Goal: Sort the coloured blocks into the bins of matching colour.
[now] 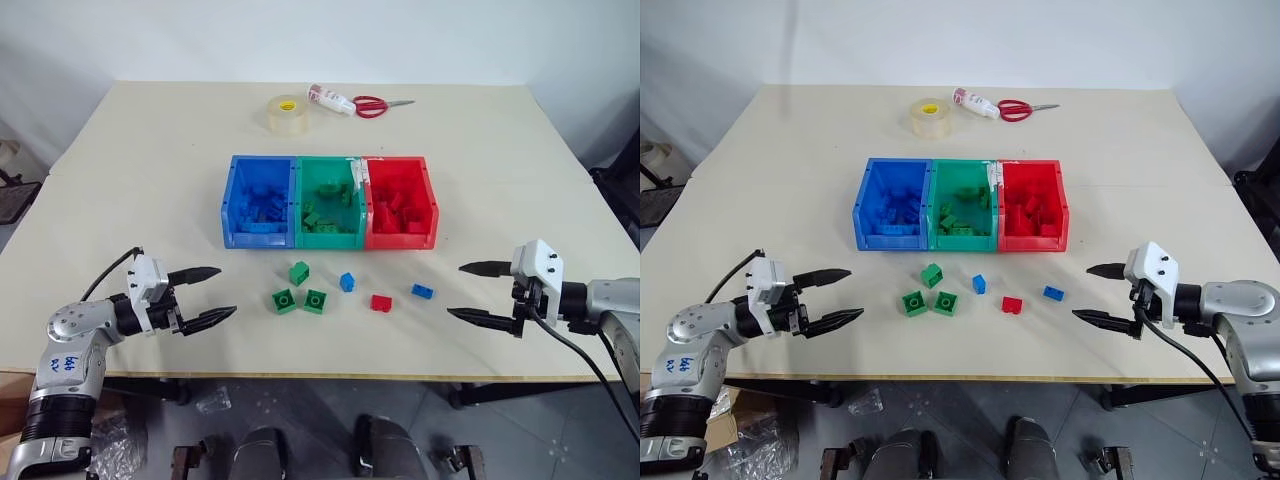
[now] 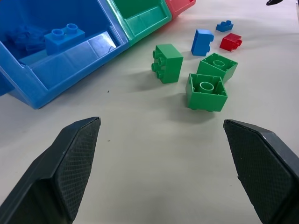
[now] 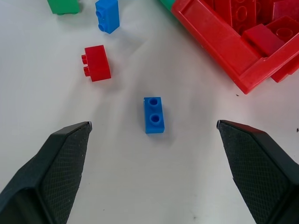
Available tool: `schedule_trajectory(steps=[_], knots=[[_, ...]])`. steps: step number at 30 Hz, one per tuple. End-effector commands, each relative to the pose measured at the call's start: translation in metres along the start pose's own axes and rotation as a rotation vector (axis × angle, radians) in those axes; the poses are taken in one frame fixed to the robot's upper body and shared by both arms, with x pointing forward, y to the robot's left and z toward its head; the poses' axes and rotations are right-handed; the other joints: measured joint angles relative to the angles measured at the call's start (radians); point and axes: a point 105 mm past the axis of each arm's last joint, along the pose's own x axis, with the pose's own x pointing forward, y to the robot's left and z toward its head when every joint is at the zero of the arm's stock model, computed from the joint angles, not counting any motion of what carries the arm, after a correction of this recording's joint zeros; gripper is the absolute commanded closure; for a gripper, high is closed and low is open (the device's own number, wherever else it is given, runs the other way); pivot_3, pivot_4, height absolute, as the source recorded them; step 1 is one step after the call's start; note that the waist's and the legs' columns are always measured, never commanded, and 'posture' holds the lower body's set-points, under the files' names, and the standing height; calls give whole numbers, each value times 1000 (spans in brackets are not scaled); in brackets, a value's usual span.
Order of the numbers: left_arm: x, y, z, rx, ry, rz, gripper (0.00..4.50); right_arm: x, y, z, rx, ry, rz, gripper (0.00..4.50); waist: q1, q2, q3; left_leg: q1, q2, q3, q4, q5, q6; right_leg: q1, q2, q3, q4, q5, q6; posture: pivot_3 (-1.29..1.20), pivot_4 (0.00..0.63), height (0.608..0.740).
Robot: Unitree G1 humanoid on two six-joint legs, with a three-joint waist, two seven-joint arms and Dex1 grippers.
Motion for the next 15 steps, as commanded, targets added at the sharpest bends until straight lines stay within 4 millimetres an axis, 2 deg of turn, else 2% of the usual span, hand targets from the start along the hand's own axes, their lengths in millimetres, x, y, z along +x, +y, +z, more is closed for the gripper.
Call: schedule_trajectory(steps=[1, 5, 7, 9, 12, 15], knots=[[-5, 0, 13, 34, -35, 0, 19, -2, -3, 17, -44, -60, -18, 0, 0, 0, 0, 0, 0, 0, 0, 0, 0, 0, 0, 0, 0, 0, 0, 0, 150, 740], [-1, 3, 13, -7, -23, 24, 19, 4, -2, 20, -34, -60, -25, 0, 0, 0, 0, 0, 0, 0, 0, 0, 0, 0, 0, 0, 0, 0, 0, 0, 150, 740], [2, 2, 9, -88, 11, -1, 19, 4, -3, 15, -7, -12, -35, 0, 0, 0, 0, 0, 0, 0, 0, 0, 0, 0, 0, 0, 0, 0, 0, 0, 150, 740], [4, -2, 9, -76, 24, -25, 19, 1, -4, 10, 30, 22, -48, 0, 1, 0, 0, 0, 0, 0, 0, 0, 0, 0, 0, 0, 1, 0, 0, 0, 150, 740], [5, -9, 5, -84, 54, -77, 19, -16, -3, 2, 75, 54, -66, 0, 5, 0, 0, 0, 0, 0, 0, 0, 0, 0, 0, 0, 0, 0, 0, 0, 150, 740], [4, -10, 10, -99, 6, -116, 19, -37, 3, -5, 86, 111, -85, 0, 20, 0, 0, 0, 0, 0, 1, -1, 0, 0, 0, 1, 0, 0, 0, 0, 150, 740]])
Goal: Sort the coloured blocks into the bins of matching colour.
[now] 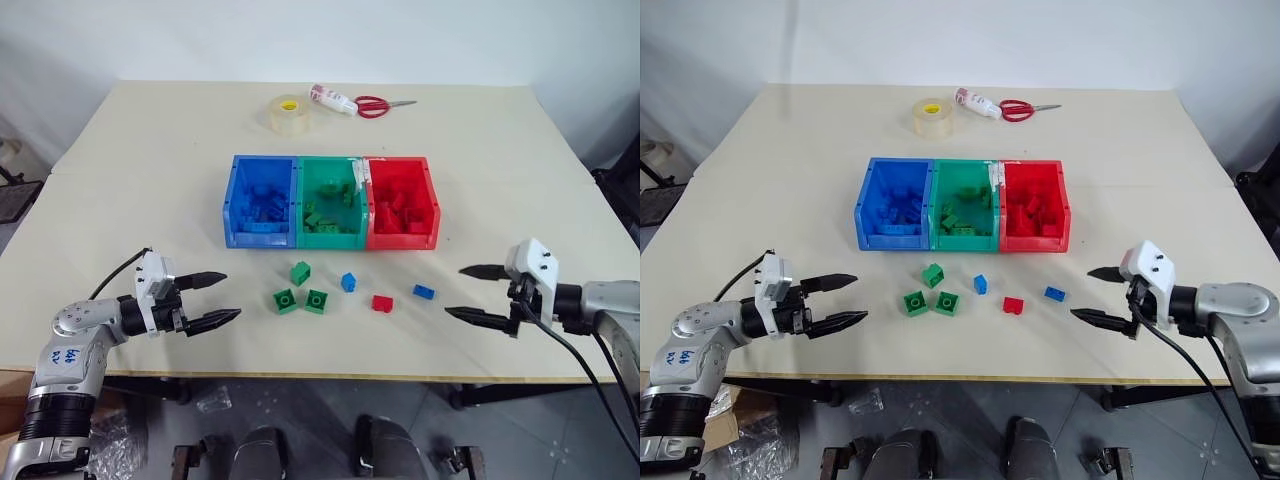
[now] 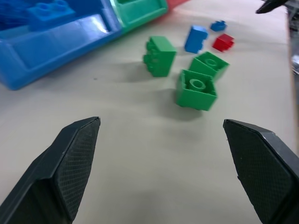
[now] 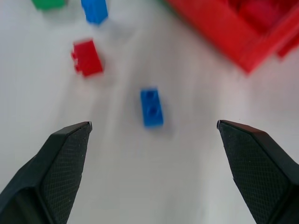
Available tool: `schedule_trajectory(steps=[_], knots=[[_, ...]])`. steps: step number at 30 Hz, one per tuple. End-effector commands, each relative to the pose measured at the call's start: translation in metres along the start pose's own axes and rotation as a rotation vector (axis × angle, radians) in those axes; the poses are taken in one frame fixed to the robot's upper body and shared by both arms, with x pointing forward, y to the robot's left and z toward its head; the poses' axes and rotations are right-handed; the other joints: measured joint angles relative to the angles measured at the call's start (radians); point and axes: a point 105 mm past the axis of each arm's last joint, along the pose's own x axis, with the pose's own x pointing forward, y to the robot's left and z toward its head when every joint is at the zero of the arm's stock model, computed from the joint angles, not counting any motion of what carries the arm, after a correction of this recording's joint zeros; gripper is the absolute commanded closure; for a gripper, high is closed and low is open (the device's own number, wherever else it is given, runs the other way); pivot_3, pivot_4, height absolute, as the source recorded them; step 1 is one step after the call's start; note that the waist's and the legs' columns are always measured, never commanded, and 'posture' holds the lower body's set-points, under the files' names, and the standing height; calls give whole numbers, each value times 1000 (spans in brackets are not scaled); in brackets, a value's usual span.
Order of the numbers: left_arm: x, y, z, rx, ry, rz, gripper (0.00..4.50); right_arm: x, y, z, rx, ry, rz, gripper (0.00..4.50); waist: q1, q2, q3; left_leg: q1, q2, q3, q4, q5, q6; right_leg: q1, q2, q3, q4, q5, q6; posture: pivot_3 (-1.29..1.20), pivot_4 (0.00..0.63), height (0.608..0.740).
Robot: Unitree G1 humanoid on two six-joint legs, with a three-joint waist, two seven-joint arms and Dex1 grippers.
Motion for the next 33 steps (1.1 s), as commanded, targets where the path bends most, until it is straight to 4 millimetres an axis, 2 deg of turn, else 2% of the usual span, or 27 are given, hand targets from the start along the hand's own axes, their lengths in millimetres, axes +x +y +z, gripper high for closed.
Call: schedule_trajectory(steps=[1, 4, 7, 9, 12, 15, 20, 26, 31, 33], knots=[[-2, -2, 12, 28, -43, -46, 19, -28, -1, 8, -39, 21, -43, 0, 8, 0, 0, 0, 0, 0, 0, 0, 0, 0, 0, 0, 0, 0, 0, 0, 150, 740], [-2, -2, 18, 36, -105, -75, 19, -38, 5, 4, -32, 72, -44, 0, 9, 0, 0, 0, 0, 1, 1, 0, 0, 0, 0, 1, 0, 0, 0, 0, 150, 740], [-1, -3, 18, 43, -107, -85, 19, -36, 9, 7, -39, 75, -33, 0, 6, 0, 0, 0, 0, 0, 2, 0, 0, 0, 0, 1, 0, 0, 0, 0, 150, 740], [-1, -3, 18, 46, -115, -91, 19, -28, 12, 11, -50, 68, -11, 0, 4, 0, 0, 1, 0, 1, 2, -1, 0, 0, 0, 1, 1, 0, 0, 0, 150, 740], [-3, -6, 22, 50, -164, -105, 19, -4, 14, 19, -75, 50, 53, 0, 1, 0, 0, 2, 1, 2, 2, 0, 0, 0, 0, 2, 1, 0, 0, 0, 150, 740], [-5, -9, 27, 44, -234, -111, 19, 14, 10, 25, -89, 22, 73, 0, 0, -1, 0, 2, 1, 2, 2, -1, 0, 0, 0, 2, 1, 0, 0, 0, 150, 740], [-10, -19, 22, 53, -232, -95, 19, 49, 2, 24, -92, 4, 114, 0, 5, -1, 0, 1, 1, 2, 3, -1, 0, 0, 0, 2, 1, 0, 0, 0, 150, 740], [-17, -27, 20, 50, -243, -64, 19, 62, 0, 24, -102, 1, 135, 0, 8, 0, 0, 1, 1, 2, 3, -2, 1, 0, 0, 2, 1, 0, 0, 0, 150, 740], [-16, -30, 18, 44, -244, -55, 19, 68, -3, 11, -89, 47, 118, 0, 6, 0, 0, 1, 1, 2, 3, -2, 1, 0, 0, 2, 1, 0, 0, 0, 150, 740], [-15, -31, 17, 44, -247, -57, 0, 71, -5, 5, -81, 71, 105, 582, 6, 0, 0, 1, 1, 2, 3, -2, 0, 0, 0, 2, 1, 0, 0, 0, 150, 740]])
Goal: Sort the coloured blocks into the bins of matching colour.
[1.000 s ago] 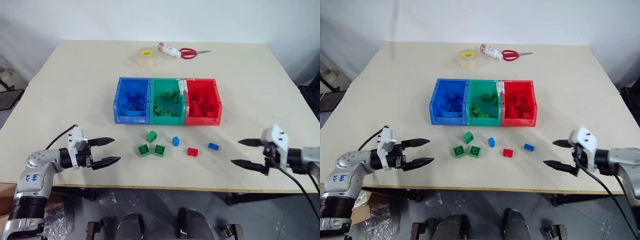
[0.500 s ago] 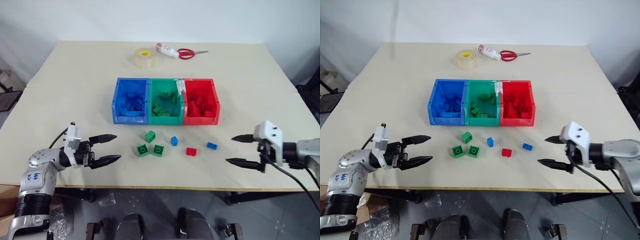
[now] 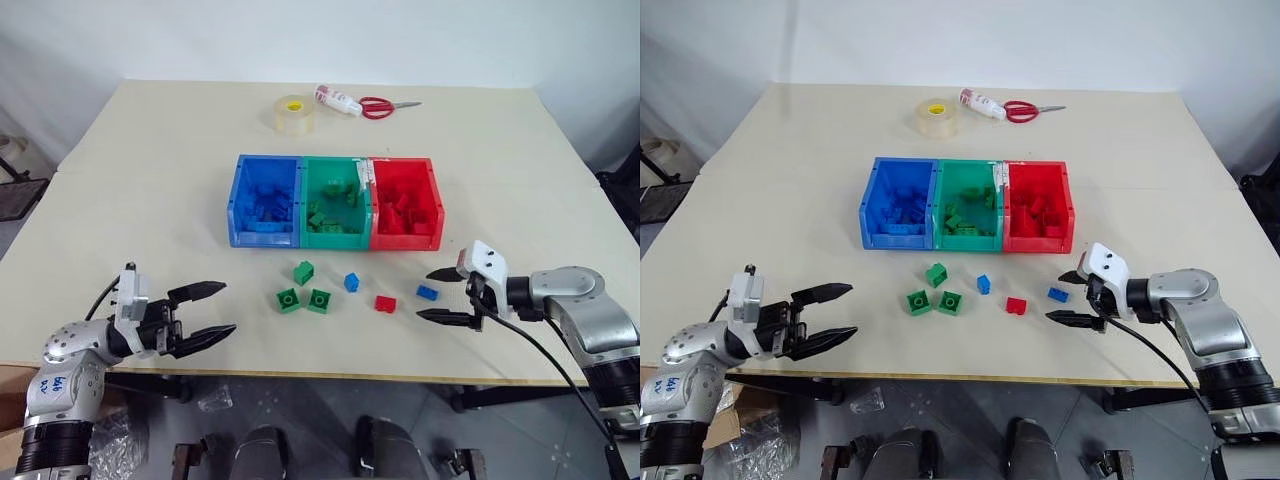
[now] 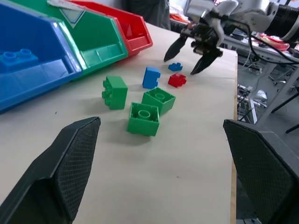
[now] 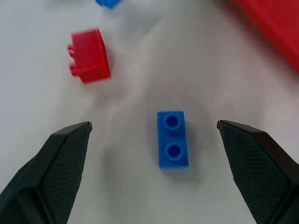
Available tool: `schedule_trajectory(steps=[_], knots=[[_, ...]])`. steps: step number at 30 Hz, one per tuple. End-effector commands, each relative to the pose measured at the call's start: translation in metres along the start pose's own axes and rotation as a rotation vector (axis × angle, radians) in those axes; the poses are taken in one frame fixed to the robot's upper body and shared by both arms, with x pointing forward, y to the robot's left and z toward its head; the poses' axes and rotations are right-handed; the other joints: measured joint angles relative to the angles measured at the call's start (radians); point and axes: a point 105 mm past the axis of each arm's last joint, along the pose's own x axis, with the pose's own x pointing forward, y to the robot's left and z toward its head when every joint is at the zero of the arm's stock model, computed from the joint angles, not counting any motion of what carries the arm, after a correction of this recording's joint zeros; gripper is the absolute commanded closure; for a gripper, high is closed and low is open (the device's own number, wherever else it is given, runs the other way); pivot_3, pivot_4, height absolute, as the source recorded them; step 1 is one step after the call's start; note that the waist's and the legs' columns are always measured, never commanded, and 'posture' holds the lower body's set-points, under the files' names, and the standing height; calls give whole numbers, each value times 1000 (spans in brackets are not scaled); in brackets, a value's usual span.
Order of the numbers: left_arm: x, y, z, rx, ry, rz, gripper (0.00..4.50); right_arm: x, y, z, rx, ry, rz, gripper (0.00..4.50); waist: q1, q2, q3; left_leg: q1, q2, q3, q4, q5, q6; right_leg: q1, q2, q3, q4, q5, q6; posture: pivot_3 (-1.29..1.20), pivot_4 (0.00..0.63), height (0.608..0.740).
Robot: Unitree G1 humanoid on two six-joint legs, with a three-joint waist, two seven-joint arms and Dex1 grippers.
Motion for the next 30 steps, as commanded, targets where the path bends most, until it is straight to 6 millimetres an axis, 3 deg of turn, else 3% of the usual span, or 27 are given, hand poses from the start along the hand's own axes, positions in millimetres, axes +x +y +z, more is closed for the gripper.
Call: schedule_trajectory(steps=[1, 10, 11, 14, 19, 22, 30], knots=[[0, -3, 9, 36, -38, -4, 0, 3, -3, -7, -10, 41, -21, 866, 0, 0, 0, 0, 0, 0, 0, 0, 0, 0, 0, 0, 0, 0, 0, 0, 150, 740], [2, 0, 9, 38, -43, -12, 0, 6, -3, 10, -36, -10, -35, 3931, 0, -1, 0, 0, 0, 0, 0, 0, 0, 0, 0, 0, 0, 0, 0, 0, 150, 740], [3, 0, 9, 38, -43, -12, 0, 6, -2, 14, -43, -20, -33, 4075, 0, -1, 0, 0, 0, 0, 0, 0, 0, 0, 0, 0, 0, 0, 0, 0, 150, 740], [5, 2, 8, 37, -45, -14, 0, 8, 1, 29, -66, -64, -26, 4068, -3, 0, 0, 0, 0, 0, 0, 0, 0, 0, 0, 0, 0, 0, 0, 0, 150, 740], [9, 4, 8, 40, -53, -21, 0, 19, 1, 73, -117, -187, -31, 4068, -4, 0, 0, 0, 0, 0, 0, 0, 0, 0, 0, 0, 1, 0, 0, 0, 150, 740], [11, 5, 8, 42, -57, -23, 0, 32, 3, 92, -145, -209, -21, 4068, -4, 0, 0, 0, 0, 1, 0, 0, 0, -1, 0, 0, 1, 0, 0, 0, 150, 740], [12, 5, 8, 49, -63, -23, 0, 81, 7, 178, -257, -433, 10, 4068, -25, 0, 0, 0, 0, 1, 0, 0, -1, -2, 0, 0, 2, 0, 0, 0, 150, 740]])
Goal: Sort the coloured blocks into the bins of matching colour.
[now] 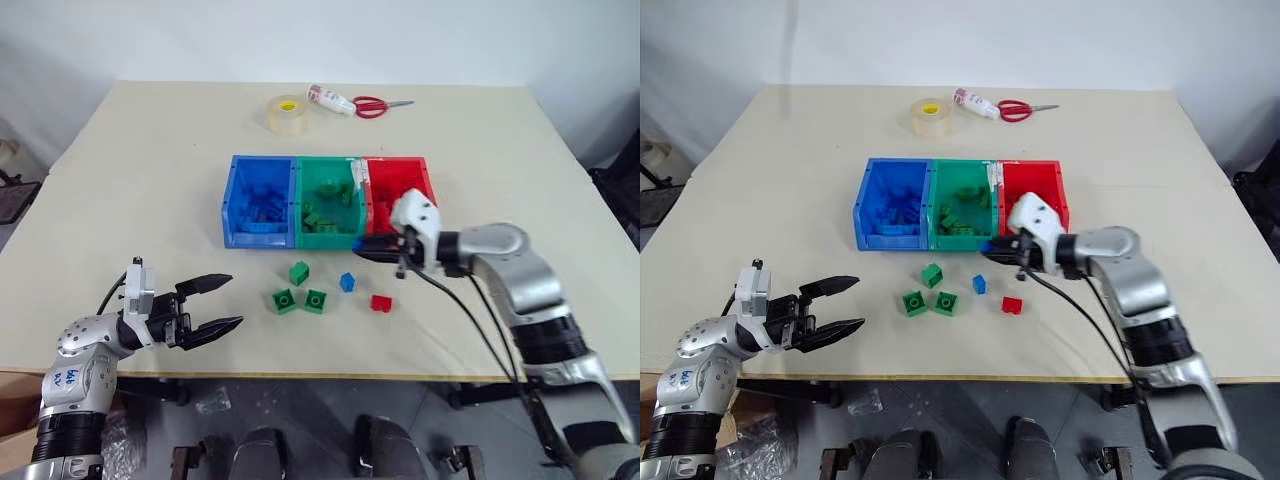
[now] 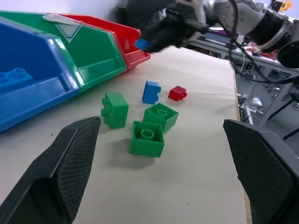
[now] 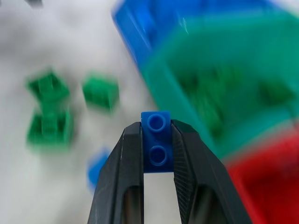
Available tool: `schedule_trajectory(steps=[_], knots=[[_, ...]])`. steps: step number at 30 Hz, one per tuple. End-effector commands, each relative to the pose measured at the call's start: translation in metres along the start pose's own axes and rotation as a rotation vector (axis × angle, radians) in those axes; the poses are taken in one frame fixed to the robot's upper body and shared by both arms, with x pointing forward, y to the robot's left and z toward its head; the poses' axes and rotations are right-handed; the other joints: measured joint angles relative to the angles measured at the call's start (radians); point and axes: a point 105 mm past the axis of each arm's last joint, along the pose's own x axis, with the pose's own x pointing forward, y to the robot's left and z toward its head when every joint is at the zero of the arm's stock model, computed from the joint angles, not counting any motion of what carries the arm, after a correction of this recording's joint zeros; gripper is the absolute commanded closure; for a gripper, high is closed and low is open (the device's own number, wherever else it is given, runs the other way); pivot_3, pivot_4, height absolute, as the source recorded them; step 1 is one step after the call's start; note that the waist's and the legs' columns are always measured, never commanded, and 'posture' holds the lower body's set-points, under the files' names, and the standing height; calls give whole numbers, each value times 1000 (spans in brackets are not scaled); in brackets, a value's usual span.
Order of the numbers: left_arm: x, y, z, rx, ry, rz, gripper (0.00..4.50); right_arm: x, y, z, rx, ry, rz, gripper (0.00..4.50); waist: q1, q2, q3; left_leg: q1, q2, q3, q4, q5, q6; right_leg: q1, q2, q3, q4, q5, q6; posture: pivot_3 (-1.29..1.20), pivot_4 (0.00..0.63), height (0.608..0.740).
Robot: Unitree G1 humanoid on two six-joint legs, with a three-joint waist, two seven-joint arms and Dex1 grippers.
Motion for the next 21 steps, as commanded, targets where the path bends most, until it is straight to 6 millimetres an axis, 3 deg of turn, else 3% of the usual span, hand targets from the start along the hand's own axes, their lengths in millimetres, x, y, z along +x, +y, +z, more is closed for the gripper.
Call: schedule_trajectory(steps=[1, 7, 12, 15, 19, 21], knots=[[1, -1, 6, 33, -11, -5, 0, 27, -10, 34, -87, -103, -18, 4068, -4, 0, 0, 0, 0, 0, 0, 0, 0, 0, 0, 0, 0, 0, 0, 0, 150, 740], [0, -1, 7, 39, -18, 15, 0, 82, -13, 76, -128, -242, -22, 4068, -12, 0, 0, 0, 0, 1, -1, 0, 0, -1, 0, 0, 0, 0, 0, 0, 150, 740], [-1, -2, 6, 41, -20, 29, 0, 108, -20, 96, -110, -343, -141, 2451, -14, 1, 0, 0, 0, 1, -1, 0, 0, -1, 0, 0, 1, 0, 0, 0, 150, 740], [0, 0, 7, 47, -25, 38, 0, 111, -19, 92, -82, -358, -151, 1443, -14, 0, 0, 0, 0, 1, -2, 0, 0, -1, 0, 0, 0, 0, 0, 0, 150, 740], [1, 1, 7, 49, -28, 38, 0, 92, -10, 72, -113, -343, -64, 1443, -10, 0, 0, 0, 0, 0, -2, 0, 0, -1, 0, 0, 0, 0, 0, 0, 150, 740], [2, 2, 6, 48, -28, 30, 0, 72, -5, 57, -137, -319, -19, 1443, -6, 0, 0, -1, 0, 0, -1, 0, 0, -1, 0, 0, 0, 0, 0, 0, 150, 740]])
